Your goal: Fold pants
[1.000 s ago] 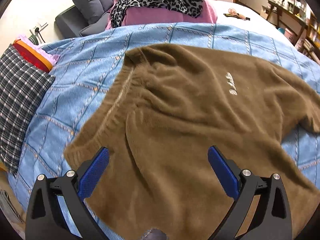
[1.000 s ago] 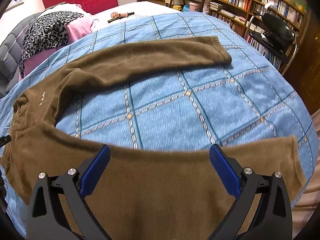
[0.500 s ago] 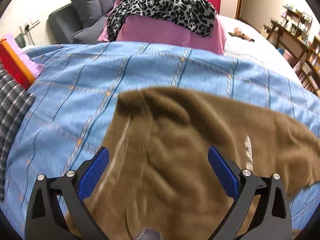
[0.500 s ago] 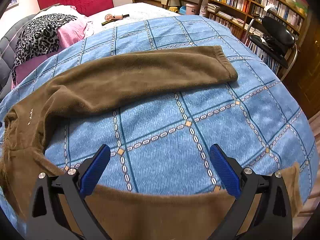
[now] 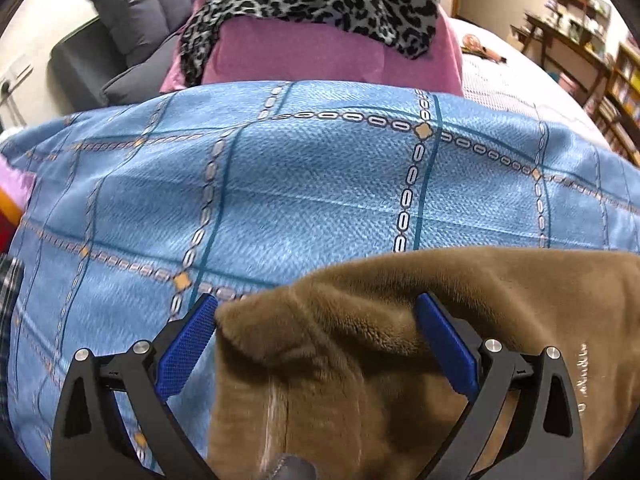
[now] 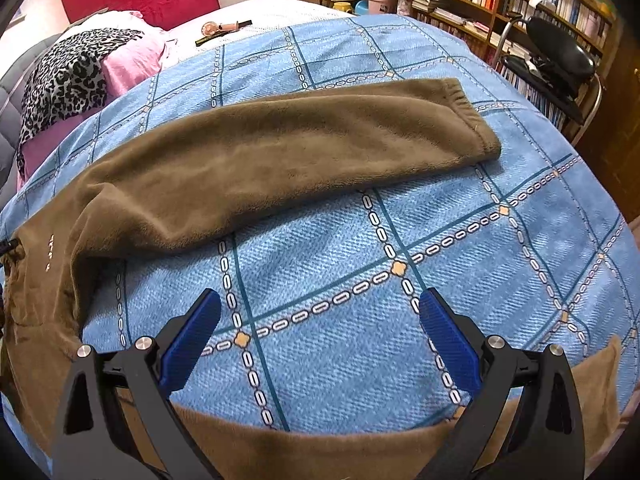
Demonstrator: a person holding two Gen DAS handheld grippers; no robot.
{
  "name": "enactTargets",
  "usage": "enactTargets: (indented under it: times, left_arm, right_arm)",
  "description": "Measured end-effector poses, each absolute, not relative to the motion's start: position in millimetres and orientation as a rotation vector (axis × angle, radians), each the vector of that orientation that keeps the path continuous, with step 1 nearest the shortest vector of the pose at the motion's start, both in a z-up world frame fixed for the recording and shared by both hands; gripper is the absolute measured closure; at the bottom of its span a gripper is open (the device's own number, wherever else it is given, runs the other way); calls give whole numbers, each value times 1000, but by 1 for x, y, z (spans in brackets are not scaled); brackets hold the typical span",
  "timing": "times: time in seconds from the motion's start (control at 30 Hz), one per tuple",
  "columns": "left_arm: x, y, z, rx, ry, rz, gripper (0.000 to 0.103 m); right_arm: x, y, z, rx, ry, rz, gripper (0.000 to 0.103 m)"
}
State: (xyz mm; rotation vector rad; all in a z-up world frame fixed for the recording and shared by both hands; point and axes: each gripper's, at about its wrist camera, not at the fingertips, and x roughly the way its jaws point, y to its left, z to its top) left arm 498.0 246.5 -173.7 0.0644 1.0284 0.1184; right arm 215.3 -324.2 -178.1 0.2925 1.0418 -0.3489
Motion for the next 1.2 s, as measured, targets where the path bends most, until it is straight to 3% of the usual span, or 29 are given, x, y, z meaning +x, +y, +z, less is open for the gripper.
enactTargets:
  times: [0.27, 0.33, 0.43, 0.5, 1.2]
  left_arm:
    - [516, 243, -195, 160, 1062, 53, 6]
    - [514, 243, -194, 141, 1061, 30, 17]
    - [505, 238, -190, 124, 1064, -41, 59]
    - [495, 232, -184, 132, 1054, -71, 64]
    - [277, 237, -62, -12, 791, -338, 68]
  right_arm:
    - [228, -322, -182, 289, 1035, -341, 2]
    - [231, -325, -182, 298, 1029, -342, 2]
    - [235, -338, -184, 333, 1020, -362, 2]
    - [238, -353, -182, 354, 1002, -388, 2]
    - [325, -514, -179, 741, 958, -459, 2]
